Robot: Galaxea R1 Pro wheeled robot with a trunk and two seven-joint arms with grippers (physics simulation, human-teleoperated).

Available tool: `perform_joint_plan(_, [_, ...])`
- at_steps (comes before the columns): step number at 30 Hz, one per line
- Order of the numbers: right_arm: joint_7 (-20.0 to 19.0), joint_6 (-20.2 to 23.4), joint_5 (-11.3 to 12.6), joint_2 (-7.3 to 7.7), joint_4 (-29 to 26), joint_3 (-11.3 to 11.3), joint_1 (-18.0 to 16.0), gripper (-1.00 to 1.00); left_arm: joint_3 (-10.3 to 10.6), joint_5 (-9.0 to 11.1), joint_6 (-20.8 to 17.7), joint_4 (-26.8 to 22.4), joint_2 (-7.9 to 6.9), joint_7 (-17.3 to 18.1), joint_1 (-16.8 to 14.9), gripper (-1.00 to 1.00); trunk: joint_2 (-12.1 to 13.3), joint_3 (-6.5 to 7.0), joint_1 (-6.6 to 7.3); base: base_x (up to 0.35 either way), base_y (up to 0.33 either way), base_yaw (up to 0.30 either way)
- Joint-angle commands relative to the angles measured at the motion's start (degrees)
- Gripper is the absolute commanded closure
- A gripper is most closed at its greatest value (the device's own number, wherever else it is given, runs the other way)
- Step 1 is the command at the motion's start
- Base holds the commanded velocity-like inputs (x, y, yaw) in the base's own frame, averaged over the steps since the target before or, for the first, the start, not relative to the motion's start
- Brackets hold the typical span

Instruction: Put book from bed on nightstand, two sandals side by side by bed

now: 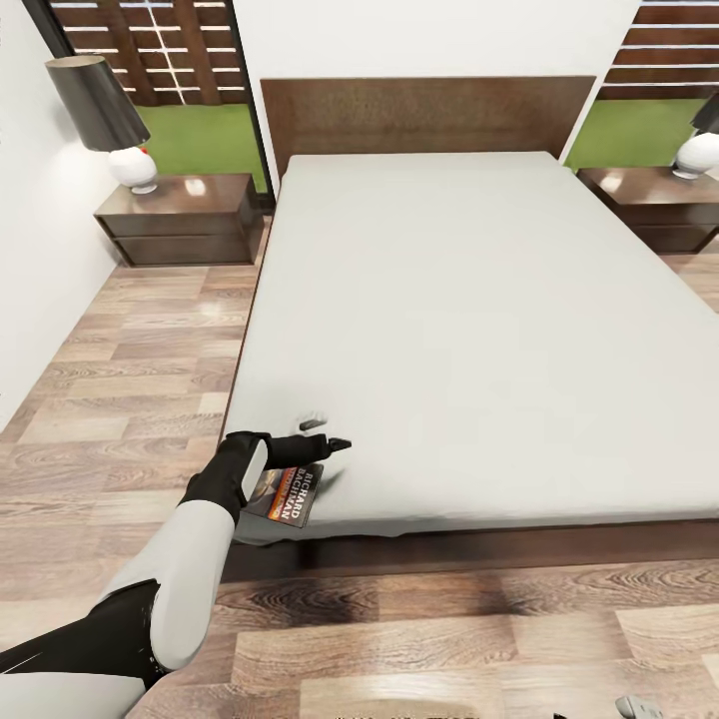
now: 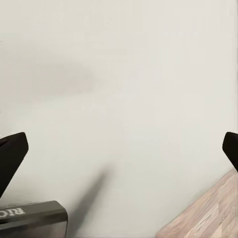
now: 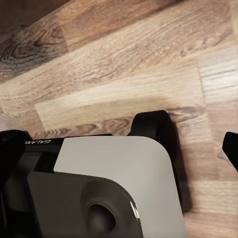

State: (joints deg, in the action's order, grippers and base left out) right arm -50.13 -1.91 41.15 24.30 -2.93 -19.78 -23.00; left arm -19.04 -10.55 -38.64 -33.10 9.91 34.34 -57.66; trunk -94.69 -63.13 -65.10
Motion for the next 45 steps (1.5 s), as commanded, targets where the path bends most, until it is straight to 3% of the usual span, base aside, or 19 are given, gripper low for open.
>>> perform_joint_plan(1, [-0.1,-0.2,0.4,0.01,0.0,-0.5,0.0,-1.0,-0.4,-1.8,-0.1,0.0,0.09,0.3,0.0,-1.0,0.0,-0.05,0.01,-0.108,0.0,0.0])
perform_joint_plan(35, [-0.1,-0.2,0.3,0.0,0.0,-0.5,0.0,-1.0,-0.4,-1.8,-0.2,0.0,0.09,0.2,0.0,-1.0,0.0,-0.05,0.01,-0.015,0.0,0.0])
perform_joint_plan(45, [-0.1,-0.2,0.3,0.0,0.0,-0.5,0.0,-1.0,-0.4,-1.8,-0.2,0.0,0.09,0.2,0.0,-1.0,4.0,1.75,2.2,0.0,0.0,0.0])
